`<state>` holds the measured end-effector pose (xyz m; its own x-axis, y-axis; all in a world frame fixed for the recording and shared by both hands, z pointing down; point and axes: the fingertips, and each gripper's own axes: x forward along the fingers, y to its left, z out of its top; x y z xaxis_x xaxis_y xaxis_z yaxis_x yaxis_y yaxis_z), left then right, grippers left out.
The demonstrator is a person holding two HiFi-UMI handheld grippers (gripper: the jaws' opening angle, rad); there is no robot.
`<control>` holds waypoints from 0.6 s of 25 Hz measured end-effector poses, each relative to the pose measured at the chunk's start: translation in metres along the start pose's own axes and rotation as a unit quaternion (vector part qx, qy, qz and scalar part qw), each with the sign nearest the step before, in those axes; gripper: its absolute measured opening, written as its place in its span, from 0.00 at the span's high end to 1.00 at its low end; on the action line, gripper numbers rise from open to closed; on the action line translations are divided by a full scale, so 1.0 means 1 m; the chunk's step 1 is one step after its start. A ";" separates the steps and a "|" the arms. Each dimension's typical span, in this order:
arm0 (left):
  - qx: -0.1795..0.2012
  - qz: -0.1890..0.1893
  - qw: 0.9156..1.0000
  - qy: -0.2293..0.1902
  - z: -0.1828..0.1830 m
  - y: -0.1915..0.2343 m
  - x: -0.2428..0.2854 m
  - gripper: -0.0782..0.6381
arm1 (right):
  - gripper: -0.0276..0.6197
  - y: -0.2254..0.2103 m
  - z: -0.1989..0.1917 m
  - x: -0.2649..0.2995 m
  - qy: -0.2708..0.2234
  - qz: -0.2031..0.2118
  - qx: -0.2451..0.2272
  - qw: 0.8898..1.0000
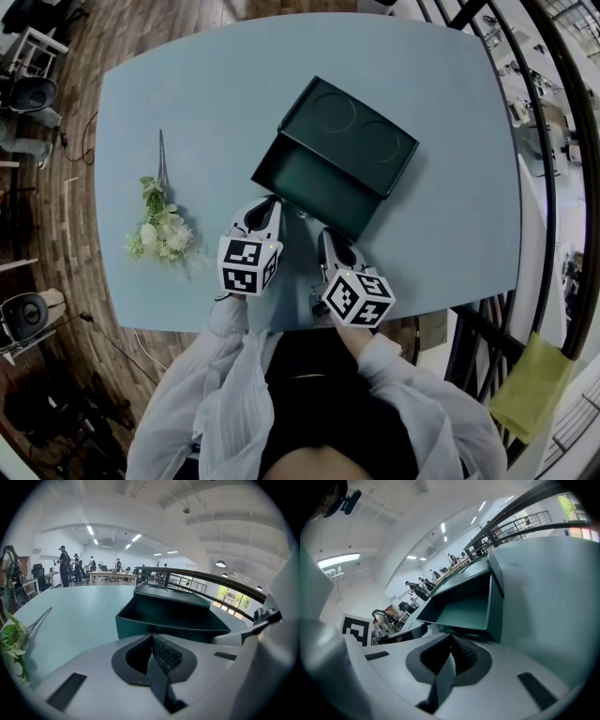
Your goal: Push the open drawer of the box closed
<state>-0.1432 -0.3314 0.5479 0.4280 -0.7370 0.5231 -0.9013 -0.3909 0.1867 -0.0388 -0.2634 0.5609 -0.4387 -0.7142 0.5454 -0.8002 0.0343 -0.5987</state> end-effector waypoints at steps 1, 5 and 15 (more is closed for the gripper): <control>0.001 -0.001 1.000 -0.002 0.001 -0.001 0.001 0.87 | 0.95 -0.001 0.002 0.000 -0.002 -0.001 0.000 1.000; 0.004 -0.004 1.000 -0.006 0.008 -0.001 0.006 0.87 | 0.95 -0.005 0.008 0.002 -0.009 -0.005 0.005 1.000; 0.014 -0.008 1.000 -0.011 0.018 -0.005 0.017 0.87 | 0.95 -0.011 0.021 0.005 -0.023 -0.013 0.008 1.000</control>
<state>-0.1303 -0.3521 0.5410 0.4442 -0.7420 0.5022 -0.8922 -0.4175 0.1723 -0.0235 -0.2823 0.5583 -0.3980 -0.7456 0.5345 -0.8043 0.0033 -0.5943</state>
